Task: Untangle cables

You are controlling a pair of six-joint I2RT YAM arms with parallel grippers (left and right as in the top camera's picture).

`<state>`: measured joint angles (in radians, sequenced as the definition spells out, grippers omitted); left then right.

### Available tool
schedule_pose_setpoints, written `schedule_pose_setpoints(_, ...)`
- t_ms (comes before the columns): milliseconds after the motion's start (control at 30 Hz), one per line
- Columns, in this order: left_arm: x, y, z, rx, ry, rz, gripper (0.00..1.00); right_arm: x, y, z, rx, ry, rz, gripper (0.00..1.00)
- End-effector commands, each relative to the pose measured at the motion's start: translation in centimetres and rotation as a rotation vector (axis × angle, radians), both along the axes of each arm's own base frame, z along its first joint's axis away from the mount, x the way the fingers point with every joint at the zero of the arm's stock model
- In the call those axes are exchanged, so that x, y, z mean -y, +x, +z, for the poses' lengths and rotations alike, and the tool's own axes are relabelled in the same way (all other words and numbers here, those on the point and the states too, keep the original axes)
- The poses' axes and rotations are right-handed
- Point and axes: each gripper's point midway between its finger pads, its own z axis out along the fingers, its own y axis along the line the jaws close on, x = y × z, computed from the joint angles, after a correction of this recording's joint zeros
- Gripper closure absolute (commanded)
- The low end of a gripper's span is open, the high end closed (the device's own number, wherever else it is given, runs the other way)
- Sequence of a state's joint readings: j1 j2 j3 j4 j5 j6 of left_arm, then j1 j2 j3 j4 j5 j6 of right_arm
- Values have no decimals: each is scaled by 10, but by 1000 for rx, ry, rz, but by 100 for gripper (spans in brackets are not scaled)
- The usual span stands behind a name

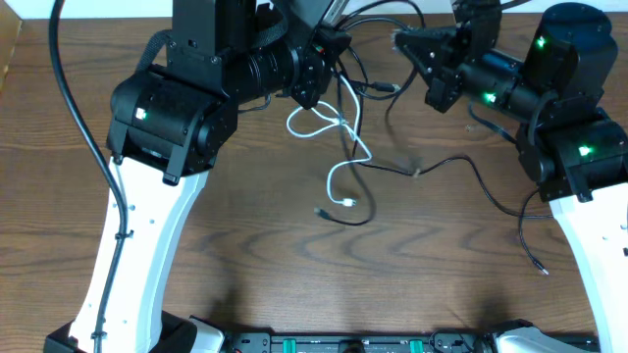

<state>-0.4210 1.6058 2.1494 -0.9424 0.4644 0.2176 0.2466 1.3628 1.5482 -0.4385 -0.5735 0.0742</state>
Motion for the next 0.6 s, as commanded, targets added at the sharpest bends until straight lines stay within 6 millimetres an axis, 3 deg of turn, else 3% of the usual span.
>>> schedule_pose_setpoints(0,-4,-4,11,34,-3,8,93,35,19,-1,53,-108,-200,99)
schedule_pose_setpoints(100,-8,-13,28,83,-25,10,93,54,27,-10,40,-162,-290,99)
schedule_pose_setpoints(200,-17,-28,62,189,-72,22,92,72,32,-17,21,-194,-358,99)
schedule_pose_setpoints(367,-59,-48,113,342,-121,211,93,94,35,-24,-10,-220,-417,99)
schedule_pose_setpoints(567,-104,-79,146,455,-139,379,92,122,40,-29,-24,-253,-489,99)
